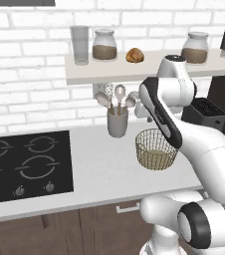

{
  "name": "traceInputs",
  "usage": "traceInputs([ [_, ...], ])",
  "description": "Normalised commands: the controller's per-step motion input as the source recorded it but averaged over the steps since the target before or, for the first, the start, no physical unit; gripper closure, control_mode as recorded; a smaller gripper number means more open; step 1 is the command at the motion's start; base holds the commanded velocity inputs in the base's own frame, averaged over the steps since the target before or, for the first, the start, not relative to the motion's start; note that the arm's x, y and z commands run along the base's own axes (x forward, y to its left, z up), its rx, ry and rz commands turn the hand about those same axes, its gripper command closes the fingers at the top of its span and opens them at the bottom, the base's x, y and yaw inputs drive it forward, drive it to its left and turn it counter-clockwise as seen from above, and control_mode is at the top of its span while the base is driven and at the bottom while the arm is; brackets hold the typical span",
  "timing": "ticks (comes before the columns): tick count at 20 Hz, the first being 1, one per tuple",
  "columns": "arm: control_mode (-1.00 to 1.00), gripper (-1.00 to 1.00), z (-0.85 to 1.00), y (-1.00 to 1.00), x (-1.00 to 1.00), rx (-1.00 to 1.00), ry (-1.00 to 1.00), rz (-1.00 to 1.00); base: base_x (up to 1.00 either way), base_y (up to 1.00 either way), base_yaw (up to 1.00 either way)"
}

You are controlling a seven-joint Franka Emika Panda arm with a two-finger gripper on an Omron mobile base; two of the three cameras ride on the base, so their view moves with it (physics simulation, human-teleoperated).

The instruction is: Open the cabinet, pick up the bread from the cabinet and place it in the basket. Then move the basket to the dining counter.

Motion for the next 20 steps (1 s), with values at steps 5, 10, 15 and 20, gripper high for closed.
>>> traceInputs([
  [5,-1.00,-1.00,0.00,-0.01,-0.27,0.00,-0.02,0.00,0.00,0.00,0.00],
  [10,-1.00,-1.00,0.29,0.00,-0.53,0.00,-0.41,0.00,0.00,0.00,0.00],
  [15,-1.00,-1.00,0.94,0.00,-0.08,0.00,-0.37,-0.02,0.00,0.00,0.00],
  [20,-1.00,-1.00,0.83,0.00,0.16,0.00,-0.34,0.00,0.00,0.00,0.00],
])
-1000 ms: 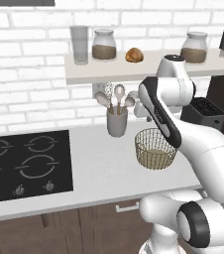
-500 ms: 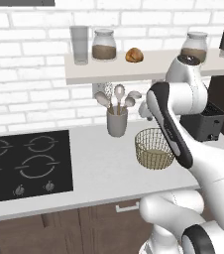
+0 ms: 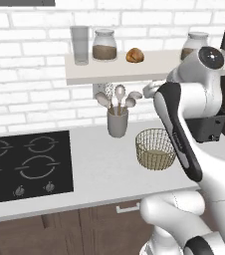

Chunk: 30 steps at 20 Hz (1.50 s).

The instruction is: Open the cabinet, pick up the bread from the cabinet and place it in the basket. Then move the basket to the dining counter.

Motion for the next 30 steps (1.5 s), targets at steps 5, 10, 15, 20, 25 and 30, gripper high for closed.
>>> traceInputs([
  [5,-1.00,-1.00,0.70,0.10,0.57,0.00,-0.16,0.00,0.00,0.00,0.00],
  [10,-1.00,-1.00,0.77,0.02,0.78,0.00,0.00,-0.01,0.00,0.00,0.00],
  [15,-1.00,-1.00,0.61,0.05,0.68,0.00,-0.02,-0.01,0.00,0.00,0.00],
  [20,-1.00,-1.00,-0.33,0.00,0.67,-0.06,-0.25,-0.02,0.00,0.00,0.00],
  [25,-1.00,-1.00,0.00,0.00,0.75,0.00,0.03,-0.05,0.00,0.00,0.00],
  [30,-1.00,-1.00,0.02,0.00,0.50,0.00,0.06,0.00,0.00,0.00,0.00],
])
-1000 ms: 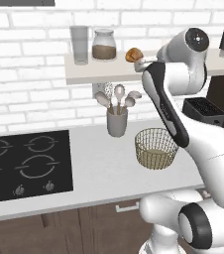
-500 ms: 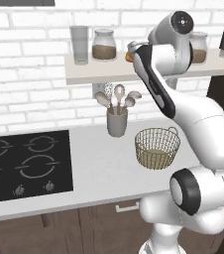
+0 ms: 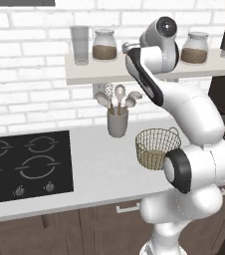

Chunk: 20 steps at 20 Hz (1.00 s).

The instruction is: Open the cabinet, pick up the bread from the cabinet and place it in the basket. Then move the basket to the dining counter.

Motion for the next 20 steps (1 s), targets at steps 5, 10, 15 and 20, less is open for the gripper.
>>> traceInputs([
  [5,-1.00,-1.00,-0.06,0.00,0.17,0.03,0.17,0.00,0.00,0.00,0.00],
  [10,-1.00,-1.00,-0.07,-0.08,0.05,0.02,0.02,0.00,0.00,0.00,0.00],
  [15,-1.00,-1.00,-0.20,-0.31,0.02,0.02,0.00,0.01,0.00,0.00,0.00],
  [20,-1.00,-1.00,-0.27,-0.20,0.13,0.11,0.00,0.01,0.00,0.00,0.00],
])
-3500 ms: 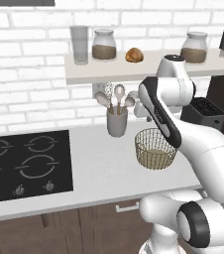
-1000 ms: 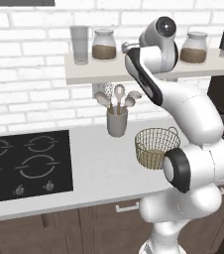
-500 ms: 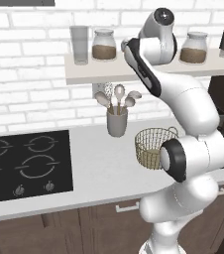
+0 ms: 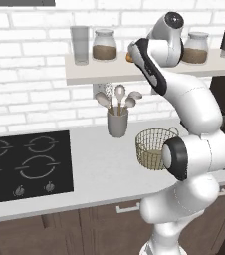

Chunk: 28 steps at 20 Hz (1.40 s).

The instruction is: Open the cabinet, pick up the bread from the cabinet and place it in the basket. Then move the basket to the dining counter.

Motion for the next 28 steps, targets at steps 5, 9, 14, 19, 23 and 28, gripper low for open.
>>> traceInputs([
  [5,-1.00,-1.00,-0.01,0.00,0.24,0.15,0.00,0.05,0.00,0.00,0.00],
  [9,-1.00,-1.00,0.20,0.00,0.04,0.07,0.00,0.07,0.00,0.00,0.00],
  [14,-1.00,-1.00,0.16,0.00,0.09,0.01,0.00,0.04,0.00,0.00,0.00],
  [19,-1.00,-1.00,0.00,0.00,0.24,0.00,0.00,0.02,0.00,0.00,0.00],
  [23,-1.00,-1.00,0.00,0.01,0.26,0.00,0.02,0.05,0.00,0.00,0.00],
  [28,-1.00,-1.00,-0.09,0.03,0.23,0.00,0.00,0.05,0.00,0.00,0.00],
])
